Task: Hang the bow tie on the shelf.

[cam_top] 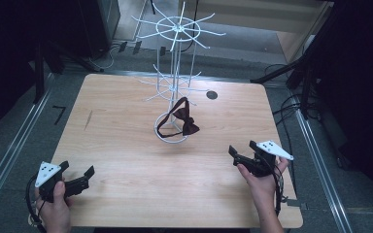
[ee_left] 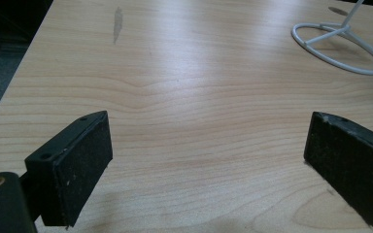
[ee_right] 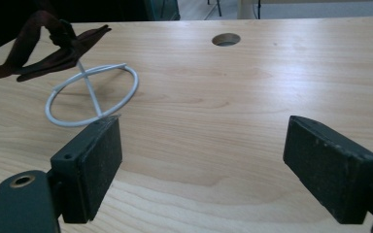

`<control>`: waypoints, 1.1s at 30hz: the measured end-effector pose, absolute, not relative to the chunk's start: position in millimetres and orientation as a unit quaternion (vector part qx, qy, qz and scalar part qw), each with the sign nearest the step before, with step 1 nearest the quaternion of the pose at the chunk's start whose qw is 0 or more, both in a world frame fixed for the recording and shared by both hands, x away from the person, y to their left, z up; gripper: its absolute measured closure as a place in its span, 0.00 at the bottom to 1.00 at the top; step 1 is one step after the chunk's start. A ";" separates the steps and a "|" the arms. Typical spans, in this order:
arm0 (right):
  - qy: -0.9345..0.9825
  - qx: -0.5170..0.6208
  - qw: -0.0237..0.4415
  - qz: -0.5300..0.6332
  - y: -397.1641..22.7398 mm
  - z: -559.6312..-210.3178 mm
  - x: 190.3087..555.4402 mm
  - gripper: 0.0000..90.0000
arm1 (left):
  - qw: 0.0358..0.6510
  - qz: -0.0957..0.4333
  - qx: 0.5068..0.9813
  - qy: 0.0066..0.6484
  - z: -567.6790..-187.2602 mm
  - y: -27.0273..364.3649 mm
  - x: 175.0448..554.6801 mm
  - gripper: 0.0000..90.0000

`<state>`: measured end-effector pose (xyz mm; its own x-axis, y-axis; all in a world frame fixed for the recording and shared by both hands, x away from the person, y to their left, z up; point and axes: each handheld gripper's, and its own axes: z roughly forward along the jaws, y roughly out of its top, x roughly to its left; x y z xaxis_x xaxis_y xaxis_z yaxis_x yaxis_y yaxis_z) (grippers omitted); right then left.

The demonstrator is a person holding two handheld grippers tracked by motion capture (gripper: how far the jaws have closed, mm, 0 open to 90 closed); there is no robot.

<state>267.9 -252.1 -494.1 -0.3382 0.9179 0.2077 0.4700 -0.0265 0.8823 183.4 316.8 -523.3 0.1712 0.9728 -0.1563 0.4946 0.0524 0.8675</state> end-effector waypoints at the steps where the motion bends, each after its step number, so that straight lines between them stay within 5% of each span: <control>1: 0.658 0.527 0.231 0.485 -252.1 -494.1 267.9 0.16 | 0.433 0.276 0.631 0.582 -523.3 316.8 183.4 0.04; 33: 0.622 0.577 0.248 0.468 -353.1 -523.2 209.7 0.15 | 0.425 0.284 0.637 0.578 -523.1 314.3 183.5 0.04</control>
